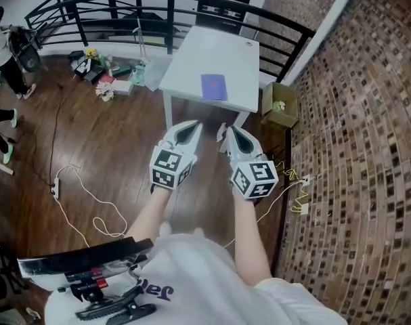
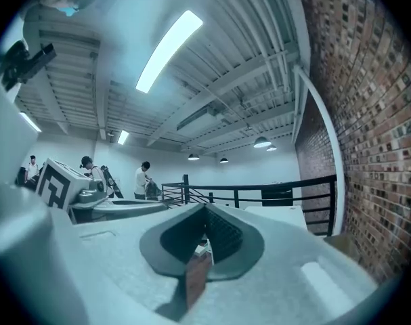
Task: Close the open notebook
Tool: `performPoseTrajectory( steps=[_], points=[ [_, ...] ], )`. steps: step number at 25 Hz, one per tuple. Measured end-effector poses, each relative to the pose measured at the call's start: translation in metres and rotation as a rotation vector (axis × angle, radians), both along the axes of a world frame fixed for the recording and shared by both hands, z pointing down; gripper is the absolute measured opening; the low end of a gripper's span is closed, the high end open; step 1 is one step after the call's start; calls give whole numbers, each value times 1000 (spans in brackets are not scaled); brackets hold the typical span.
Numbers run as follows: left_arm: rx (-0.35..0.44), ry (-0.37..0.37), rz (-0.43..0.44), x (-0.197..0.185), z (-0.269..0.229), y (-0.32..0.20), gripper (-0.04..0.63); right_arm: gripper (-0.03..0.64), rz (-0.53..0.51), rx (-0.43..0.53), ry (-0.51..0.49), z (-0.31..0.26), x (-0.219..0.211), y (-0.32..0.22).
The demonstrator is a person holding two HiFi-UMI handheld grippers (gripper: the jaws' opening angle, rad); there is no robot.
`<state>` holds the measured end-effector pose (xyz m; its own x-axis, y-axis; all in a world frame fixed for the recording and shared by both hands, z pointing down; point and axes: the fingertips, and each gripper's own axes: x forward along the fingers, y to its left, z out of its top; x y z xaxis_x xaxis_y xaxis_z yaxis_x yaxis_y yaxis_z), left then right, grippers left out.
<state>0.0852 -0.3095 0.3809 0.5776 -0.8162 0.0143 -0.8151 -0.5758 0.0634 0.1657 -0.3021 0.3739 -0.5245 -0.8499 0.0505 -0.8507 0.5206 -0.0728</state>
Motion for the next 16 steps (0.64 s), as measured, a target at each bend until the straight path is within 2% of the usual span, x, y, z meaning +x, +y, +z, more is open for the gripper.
performPoseTrajectory(
  steps=[3,16],
  points=[
    [-13,8,-16,-15,9,3,17,-11,-1,-7,-3,1,-10,8],
    [-42,27,4,-28,15,7,18,-11,25,-9,-1,3,-20,15]
  ],
)
